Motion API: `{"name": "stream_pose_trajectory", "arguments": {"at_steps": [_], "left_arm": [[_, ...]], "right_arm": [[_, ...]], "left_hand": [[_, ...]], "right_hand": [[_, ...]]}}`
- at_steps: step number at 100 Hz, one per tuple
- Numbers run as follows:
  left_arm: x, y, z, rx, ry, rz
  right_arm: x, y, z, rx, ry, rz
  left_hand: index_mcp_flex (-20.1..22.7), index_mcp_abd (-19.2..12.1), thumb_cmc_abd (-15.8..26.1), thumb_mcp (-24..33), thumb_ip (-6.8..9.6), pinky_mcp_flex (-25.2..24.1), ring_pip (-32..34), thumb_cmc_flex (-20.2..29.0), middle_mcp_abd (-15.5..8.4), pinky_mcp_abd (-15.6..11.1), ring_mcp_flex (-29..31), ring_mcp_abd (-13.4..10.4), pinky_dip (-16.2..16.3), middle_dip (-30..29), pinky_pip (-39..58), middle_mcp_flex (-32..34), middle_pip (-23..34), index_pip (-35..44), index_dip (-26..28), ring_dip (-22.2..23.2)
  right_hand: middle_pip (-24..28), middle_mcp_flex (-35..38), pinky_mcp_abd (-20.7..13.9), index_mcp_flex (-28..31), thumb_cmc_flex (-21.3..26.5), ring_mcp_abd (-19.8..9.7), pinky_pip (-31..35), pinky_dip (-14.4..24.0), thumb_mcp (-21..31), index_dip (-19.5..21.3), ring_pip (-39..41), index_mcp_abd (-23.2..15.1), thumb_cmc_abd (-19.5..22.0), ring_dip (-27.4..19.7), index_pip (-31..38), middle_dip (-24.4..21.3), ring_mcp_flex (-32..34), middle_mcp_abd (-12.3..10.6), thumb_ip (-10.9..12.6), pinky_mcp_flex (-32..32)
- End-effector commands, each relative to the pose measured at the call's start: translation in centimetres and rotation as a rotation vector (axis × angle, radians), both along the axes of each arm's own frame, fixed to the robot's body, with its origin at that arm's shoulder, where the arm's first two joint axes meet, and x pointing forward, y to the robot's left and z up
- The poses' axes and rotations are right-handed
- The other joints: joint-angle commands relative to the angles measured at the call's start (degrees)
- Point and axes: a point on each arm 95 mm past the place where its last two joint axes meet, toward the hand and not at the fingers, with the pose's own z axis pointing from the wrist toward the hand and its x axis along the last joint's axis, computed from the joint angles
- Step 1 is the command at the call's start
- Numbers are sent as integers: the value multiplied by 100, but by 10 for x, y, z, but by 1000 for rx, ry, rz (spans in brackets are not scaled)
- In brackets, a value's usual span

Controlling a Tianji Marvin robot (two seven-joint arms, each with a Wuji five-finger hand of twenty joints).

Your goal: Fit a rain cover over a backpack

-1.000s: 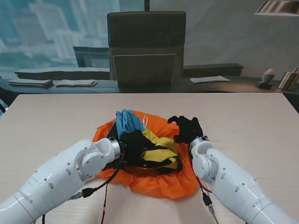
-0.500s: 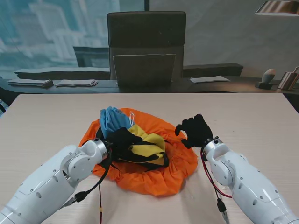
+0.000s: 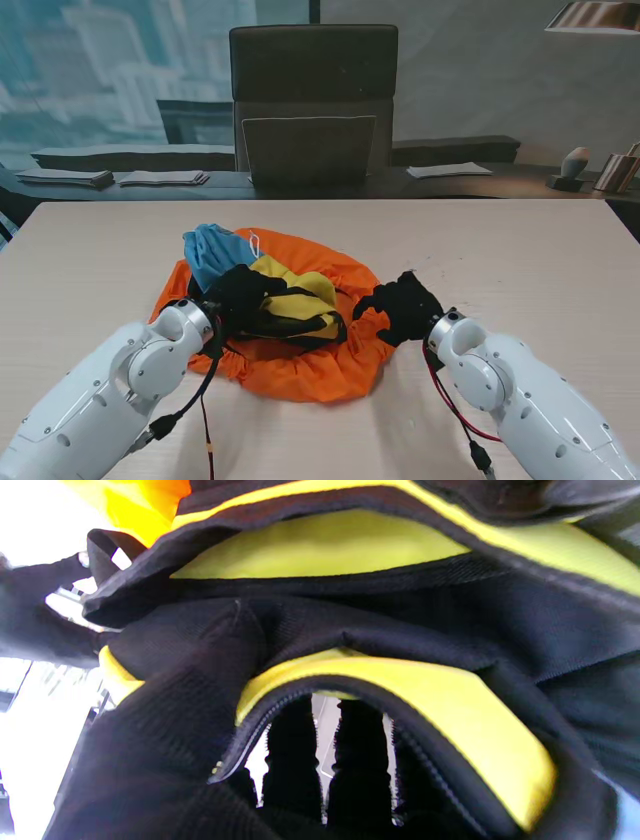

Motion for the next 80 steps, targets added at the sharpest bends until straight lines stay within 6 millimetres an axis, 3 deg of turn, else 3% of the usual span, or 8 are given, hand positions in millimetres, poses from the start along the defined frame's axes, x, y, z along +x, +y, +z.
{"name": "stream_pose_trajectory", "arguments": {"at_steps": [1,14,31,51,62,66,80], "left_arm": [[-3,-3,0,-18,13,2],[-4,-2,-1,-8,13,-5],[-4,-3,-2,-9,15,-4],[-2,-3,-2,-12,15,-4],[-2,-3,-3,-10,13,-3],[-1,-3,-4,-11,14,0],[-1,-3,-5,-6,17,1]], "right_arm": [[1,13,-2,-15,27,5],[11,29,-5,-45,45,-7],[21,41,-16,-100,112,-20],[26,45,-25,-207,164,-12],[26,43,-27,-255,179,5],[25,41,-27,-274,182,16],[26,33,-23,-369,181,82]], "left_hand": [[-98,-379,667,677,-122,135,192,781,-50,368,146,212,101,197,170,-101,234,414,393,133],[-84,-392,656,683,-118,102,121,777,-118,163,118,164,66,210,104,-114,225,382,477,113],[-73,-328,658,677,-119,85,99,799,-112,119,110,166,67,209,107,-128,228,345,472,118],[-76,-308,653,676,-115,79,103,795,-109,106,111,167,71,206,115,-129,239,322,452,126],[-68,-312,651,676,-111,75,102,785,-109,92,112,163,72,194,118,-132,235,312,437,124],[-63,-305,645,678,-108,70,107,785,-104,83,117,165,71,193,118,-130,237,303,426,126],[-58,-278,633,688,-99,62,112,764,-103,70,121,155,71,181,117,-121,241,281,391,125]], "right_hand": [[34,-179,-58,-435,-151,-126,-171,-66,-155,-108,-5,-209,150,46,-138,127,-227,-103,187,-108],[42,-222,-75,-663,-203,-140,-181,41,-339,-217,10,-250,315,51,-47,174,-229,-109,208,-98],[-18,-692,-86,-801,-248,-222,-379,14,-451,-266,-38,-369,303,37,-48,175,-422,-223,196,-113],[-96,-1310,-63,-627,-305,-301,-578,36,-563,-166,-101,-423,-31,11,46,145,-649,-350,171,-153],[-137,-1570,-66,-249,-391,-357,-812,98,-586,-11,-158,-393,-146,-23,157,93,-805,-411,143,-157],[-150,-1615,-65,41,-402,-377,-979,375,-532,316,-187,-340,-195,-61,128,-24,-837,-425,105,-144],[-395,-1680,-60,936,-572,-424,-1104,427,-447,575,-319,-117,-436,-125,478,-258,-904,-464,50,-146]]}}
